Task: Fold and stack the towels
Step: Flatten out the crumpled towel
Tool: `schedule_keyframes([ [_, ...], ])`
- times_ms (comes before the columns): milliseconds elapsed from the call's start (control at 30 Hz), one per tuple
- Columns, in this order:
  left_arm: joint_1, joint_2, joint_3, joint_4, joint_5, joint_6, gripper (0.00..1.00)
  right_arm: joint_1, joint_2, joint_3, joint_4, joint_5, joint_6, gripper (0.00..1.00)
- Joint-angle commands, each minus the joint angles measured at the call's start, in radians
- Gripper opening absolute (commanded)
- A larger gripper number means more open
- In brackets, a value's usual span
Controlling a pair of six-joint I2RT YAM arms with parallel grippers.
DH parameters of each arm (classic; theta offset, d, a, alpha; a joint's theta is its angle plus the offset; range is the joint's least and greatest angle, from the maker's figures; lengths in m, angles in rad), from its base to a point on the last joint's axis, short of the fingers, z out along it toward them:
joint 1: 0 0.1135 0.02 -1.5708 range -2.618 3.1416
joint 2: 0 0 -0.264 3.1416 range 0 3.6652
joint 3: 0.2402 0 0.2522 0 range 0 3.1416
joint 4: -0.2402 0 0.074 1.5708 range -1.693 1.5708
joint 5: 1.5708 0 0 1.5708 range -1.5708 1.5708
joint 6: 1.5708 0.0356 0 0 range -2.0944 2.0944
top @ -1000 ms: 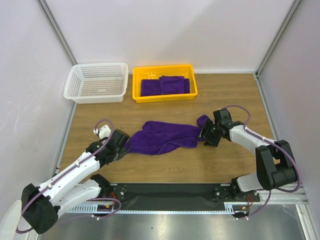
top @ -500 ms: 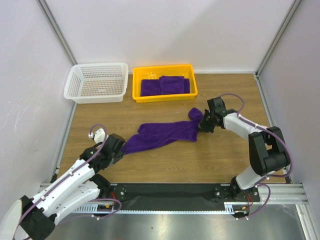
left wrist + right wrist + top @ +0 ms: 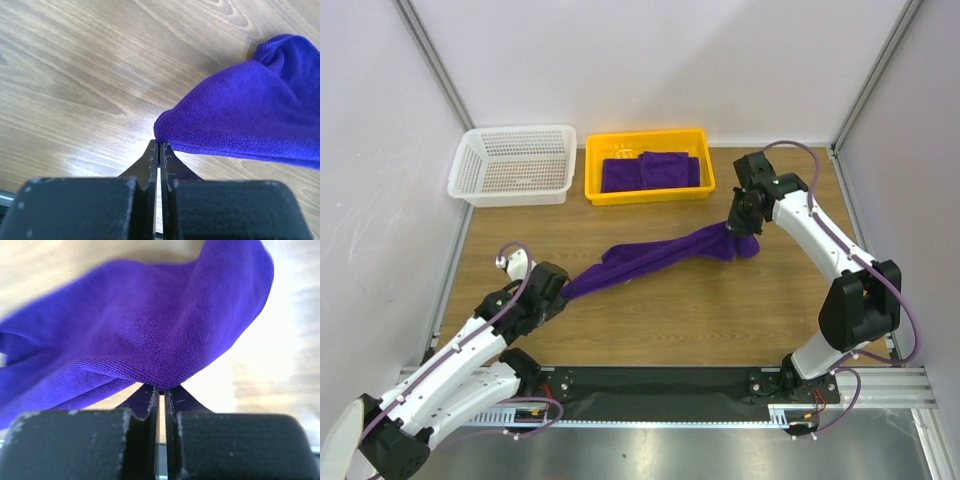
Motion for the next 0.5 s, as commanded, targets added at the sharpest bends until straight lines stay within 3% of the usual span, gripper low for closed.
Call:
schedule_keyframes([
  [0, 0.002, -0.009, 0.033, -0.052, -0.066, 0.052, 0.00, 0.012, 0.020, 0.018, -0.189, 0.107, -0.062, 0.00],
  [67, 0.002, -0.003, 0.038, -0.048, -0.060, 0.059, 0.00, 0.030, 0.039, -0.024, -0.166, 0.095, -0.050, 0.10],
  [133, 0.003, 0.007, 0.044, -0.043, -0.053, 0.066, 0.01, 0.043, 0.053, -0.050, -0.131, 0.073, -0.028, 0.31],
  [233, 0.002, 0.017, 0.052, -0.034, -0.049, 0.075, 0.00, 0.049, 0.059, -0.064, -0.082, 0.035, -0.010, 0.50],
  [333, 0.002, 0.018, 0.058, -0.029, -0.050, 0.082, 0.00, 0.050, 0.039, -0.071, -0.050, 0.006, 0.003, 0.57],
  [467, 0.002, 0.024, 0.067, -0.029, -0.053, 0.090, 0.00, 0.061, -0.002, -0.131, -0.022, -0.031, 0.042, 0.58],
])
